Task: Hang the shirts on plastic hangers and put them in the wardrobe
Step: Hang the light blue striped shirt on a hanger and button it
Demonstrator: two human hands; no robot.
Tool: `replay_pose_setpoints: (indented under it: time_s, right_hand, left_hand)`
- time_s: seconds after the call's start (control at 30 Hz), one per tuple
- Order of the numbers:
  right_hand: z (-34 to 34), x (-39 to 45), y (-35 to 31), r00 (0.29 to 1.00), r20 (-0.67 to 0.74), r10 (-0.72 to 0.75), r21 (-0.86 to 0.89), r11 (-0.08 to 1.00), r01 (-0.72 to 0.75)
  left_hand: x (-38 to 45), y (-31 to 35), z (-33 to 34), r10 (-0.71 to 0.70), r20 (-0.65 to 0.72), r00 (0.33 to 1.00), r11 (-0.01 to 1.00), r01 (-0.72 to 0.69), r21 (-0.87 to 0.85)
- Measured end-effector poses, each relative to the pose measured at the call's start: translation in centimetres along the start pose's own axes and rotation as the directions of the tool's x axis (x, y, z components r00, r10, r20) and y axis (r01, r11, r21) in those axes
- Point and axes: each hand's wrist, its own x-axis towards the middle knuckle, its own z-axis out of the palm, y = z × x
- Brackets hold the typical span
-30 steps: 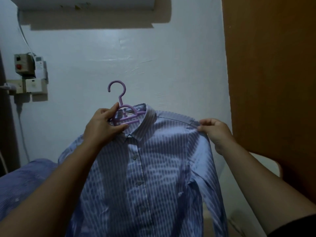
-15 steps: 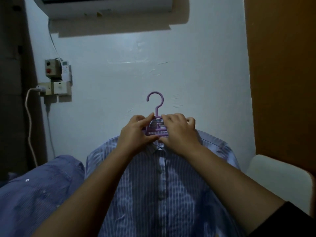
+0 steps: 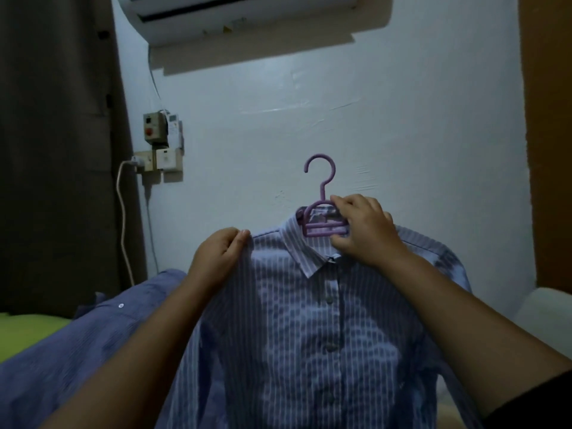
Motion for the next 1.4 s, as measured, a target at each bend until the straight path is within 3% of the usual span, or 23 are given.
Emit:
replay_pose_setpoints:
  time_s: [0.17,0.23,0.3,0.4,0.83,1.0,1.17,1.3,1.4]
  right_hand:
    - [0.4,0.7,0.4,0.991,0.074,0.114,0.146,0.982,-0.124]
    - [1.1,0.8,0.4,0.986,0.073,0.153,0.200,0.966,-0.164]
    - [1.8,1.0,0.2,0.985,0.072,0.154,0.244,0.955,-0.167]
    - [2.8,1.5,-0.3,0.989,0.081,0.123,0.287,0.948,-0.142]
    - [7.5,3.8,-2.9,0.988,0.092,0.121,0.230,0.963,-0.139]
    - [11.5,5.5,-6.1,0.991,0.086,0.107,0.269,0.955,-0.126]
    - [18.8,5.7,-11.1,0.963,0.196,0.187,0.477,0.840,-0.260]
    - [25.7,4.9,-16.0,0.907,0.401,0.126,0.519,0.785,-0.339]
    - [30.0,4.7,-19.7,0.874,0.481,0.072,0.550,0.751,-0.365]
  left_hand:
    - [-0.2,-1.4,-0.7,0.122,-0.224,0.967,0.992,-0.124,0.008]
    - [-0.9,-1.4,-1.0,0.238,-0.172,0.956,0.963,-0.210,0.168]
    - [-1.2,-1.4,-1.4,0.356,-0.070,0.932,0.870,-0.303,0.388]
    - [-0.9,-2.0,-1.7,0.416,0.075,0.906,0.731,-0.383,0.565]
    - [-0.4,-5.7,-2.4,0.437,0.051,0.898,0.676,-0.365,0.641]
    - [-0.4,-8.9,-4.0,0.339,0.003,0.941,0.700,-0.255,0.667]
    - [-0.9,-14.1,-6.7,0.013,-0.116,0.993,0.735,0.069,0.675]
    - [-1.4,-19.0,-9.0,-0.177,-0.242,0.954,0.706,0.295,0.645]
    - [-1.4,-23.7,-11.0,-0.311,-0.339,0.888,0.627,0.460,0.629]
